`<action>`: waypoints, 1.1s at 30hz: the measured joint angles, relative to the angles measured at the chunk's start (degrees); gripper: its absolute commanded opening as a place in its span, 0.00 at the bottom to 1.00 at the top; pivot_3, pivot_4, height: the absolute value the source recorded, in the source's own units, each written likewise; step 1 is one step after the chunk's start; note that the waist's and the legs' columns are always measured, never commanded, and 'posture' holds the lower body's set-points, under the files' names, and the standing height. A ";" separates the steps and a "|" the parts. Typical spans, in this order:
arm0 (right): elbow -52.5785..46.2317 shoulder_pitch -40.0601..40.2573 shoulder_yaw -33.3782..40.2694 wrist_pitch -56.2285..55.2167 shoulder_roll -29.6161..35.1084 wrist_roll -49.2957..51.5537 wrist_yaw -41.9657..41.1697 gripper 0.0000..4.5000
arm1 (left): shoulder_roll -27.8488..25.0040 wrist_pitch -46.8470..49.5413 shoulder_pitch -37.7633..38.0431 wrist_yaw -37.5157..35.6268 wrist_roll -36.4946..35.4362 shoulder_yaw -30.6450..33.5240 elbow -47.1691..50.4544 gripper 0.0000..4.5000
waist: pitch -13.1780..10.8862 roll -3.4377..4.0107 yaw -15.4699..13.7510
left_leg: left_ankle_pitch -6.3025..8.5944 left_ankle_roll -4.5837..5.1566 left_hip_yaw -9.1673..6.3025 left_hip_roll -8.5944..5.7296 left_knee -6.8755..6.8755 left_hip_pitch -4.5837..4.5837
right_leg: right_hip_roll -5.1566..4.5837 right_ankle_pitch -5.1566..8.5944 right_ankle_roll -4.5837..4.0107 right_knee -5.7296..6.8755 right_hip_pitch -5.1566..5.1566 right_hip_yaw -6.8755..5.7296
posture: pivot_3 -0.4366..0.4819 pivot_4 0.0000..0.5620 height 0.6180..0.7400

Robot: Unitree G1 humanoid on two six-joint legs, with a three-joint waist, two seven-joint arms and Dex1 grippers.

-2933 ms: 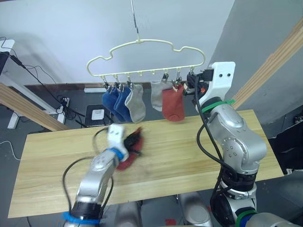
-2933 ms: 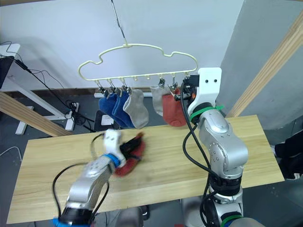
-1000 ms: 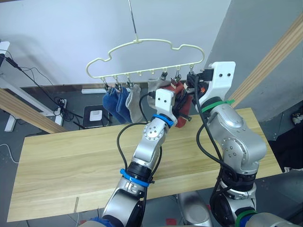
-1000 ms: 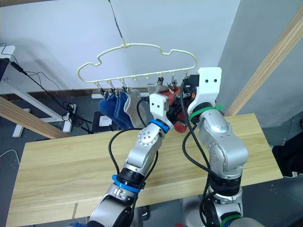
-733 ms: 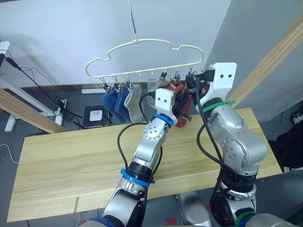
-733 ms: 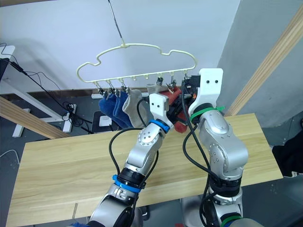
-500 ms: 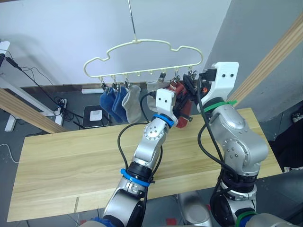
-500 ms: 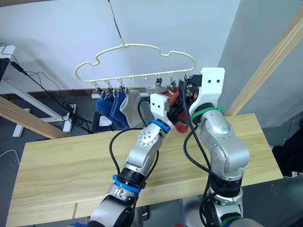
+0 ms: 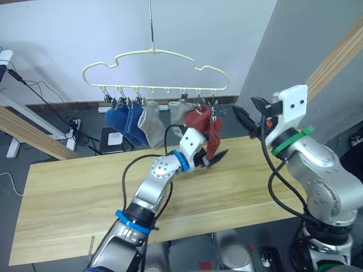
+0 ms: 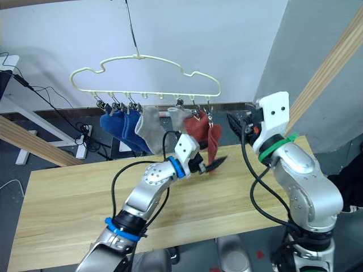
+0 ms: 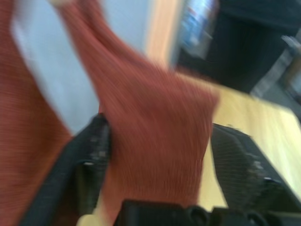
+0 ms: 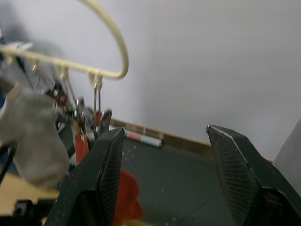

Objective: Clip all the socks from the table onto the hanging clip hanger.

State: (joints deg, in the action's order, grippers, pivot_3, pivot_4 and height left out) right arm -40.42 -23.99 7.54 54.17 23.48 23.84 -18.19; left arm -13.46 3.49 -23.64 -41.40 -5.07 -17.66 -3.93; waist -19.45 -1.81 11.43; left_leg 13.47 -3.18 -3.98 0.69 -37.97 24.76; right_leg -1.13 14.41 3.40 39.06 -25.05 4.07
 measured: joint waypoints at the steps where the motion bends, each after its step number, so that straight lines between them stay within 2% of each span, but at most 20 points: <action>1: -0.06 1.06 0.03 -0.65 1.86 0.34 -1.88 0.68 | -2.20 -0.08 1.23 -1.95 -0.71 0.06 1.72 1.00 | 0.02 0.02 0.00 | 0.00 0.00 0.00 0.03 0.00 -0.01 | 0.01 0.00 0.00 0.00 0.00 -0.01 | 0.17 0.48 1.00; 3: 0.06 2.54 0.02 -2.36 4.75 0.96 -5.23 0.77 | -6.12 -0.13 2.94 -4.93 -1.71 0.82 4.32 1.00 | 0.11 0.16 -0.07 | -0.02 0.02 0.00 0.02 0.00 -0.01 | 0.01 -0.01 -0.01 0.01 0.00 0.00 | 0.17 0.48 1.00; 6: 0.84 3.50 -0.95 -5.84 8.07 1.91 -9.85 0.99 | -9.72 -0.15 3.96 -7.33 -3.23 3.06 7.06 1.00 | 0.25 0.26 -0.32 | -0.08 0.11 0.00 -0.01 -0.03 -0.01 | -0.01 -0.01 0.01 0.00 0.03 0.00 | 0.20 0.46 1.00; 11: 6.34 3.51 -1.99 -12.17 14.79 2.15 -18.61 0.99 | -18.40 1.96 8.24 -10.37 -8.44 11.68 13.03 1.00 | 0.53 0.22 -0.43 | -0.13 0.19 0.01 0.02 -0.03 -0.05 | 0.01 -0.03 -0.01 0.00 0.03 -0.01 | 0.24 0.44 1.00; 17: 13.11 0.42 -2.35 -17.97 19.61 2.06 -26.00 0.99 | -22.67 9.66 12.62 -9.94 -15.51 19.28 20.81 1.00 | 1.01 0.17 -1.47 | -0.16 0.21 0.05 0.04 -0.01 -0.05 | -0.02 -0.08 -0.05 -0.02 0.02 0.00 | 0.30 0.39 1.00; 19: 16.17 -0.28 -2.06 -20.11 22.40 1.90 -28.94 0.99 | -26.42 14.17 15.62 -9.79 -18.86 24.38 22.88 1.00 | 1.16 0.20 -1.84 | -0.16 0.21 0.02 0.07 0.01 -0.06 | 0.01 -0.11 -0.11 0.00 0.00 -0.04 | 0.31 0.38 1.00; 21: 18.65 -1.22 -2.07 -21.29 23.11 1.96 -30.63 0.99 | -27.97 17.59 16.43 -8.75 -20.94 28.45 23.74 1.00 | 1.49 0.28 -2.47 | -0.16 0.21 0.00 0.07 0.00 -0.06 | 0.02 -0.12 -0.12 0.01 0.00 -0.07 | 0.32 0.37 1.00; 23: 19.95 -2.71 -2.08 -22.13 23.28 2.18 -31.98 0.99 | -29.99 19.65 17.63 -7.52 -21.05 30.54 24.33 1.00 | 1.83 0.25 -3.11 | -0.16 0.21 0.04 0.05 -0.02 -0.06 | 0.02 -0.12 -0.11 -0.02 0.01 -0.02 | 0.33 0.36 1.00; 26: 22.25 -4.07 -1.82 -23.69 25.13 2.25 -34.77 0.99 | -34.51 21.68 20.96 -5.51 -17.54 32.28 23.51 1.00 | 2.20 0.15 -3.53 | -0.17 0.20 0.04 0.05 -0.03 -0.06 | 0.01 -0.12 -0.11 -0.04 0.01 -0.03 | 0.35 0.33 1.00; 33: 26.87 -4.17 -1.38 -25.85 26.17 2.14 -36.98 0.99 | -36.47 23.09 20.46 -4.43 -16.86 36.44 20.66 1.00 | 3.61 0.05 -5.10 | -0.17 0.19 0.06 0.05 -0.02 -0.06 | -0.01 -0.13 -0.13 -0.04 0.01 -0.05 | 0.36 0.28 1.00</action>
State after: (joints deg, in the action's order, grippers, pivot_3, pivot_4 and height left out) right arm -13.55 -28.16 6.16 28.32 49.65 25.97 -55.16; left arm -49.94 26.59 -3.18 -45.83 -21.93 18.78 16.73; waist -15.84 -1.77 6.33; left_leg 13.30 -2.99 -3.93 0.74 -37.99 24.70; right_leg -1.14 14.28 3.27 39.01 -25.04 4.01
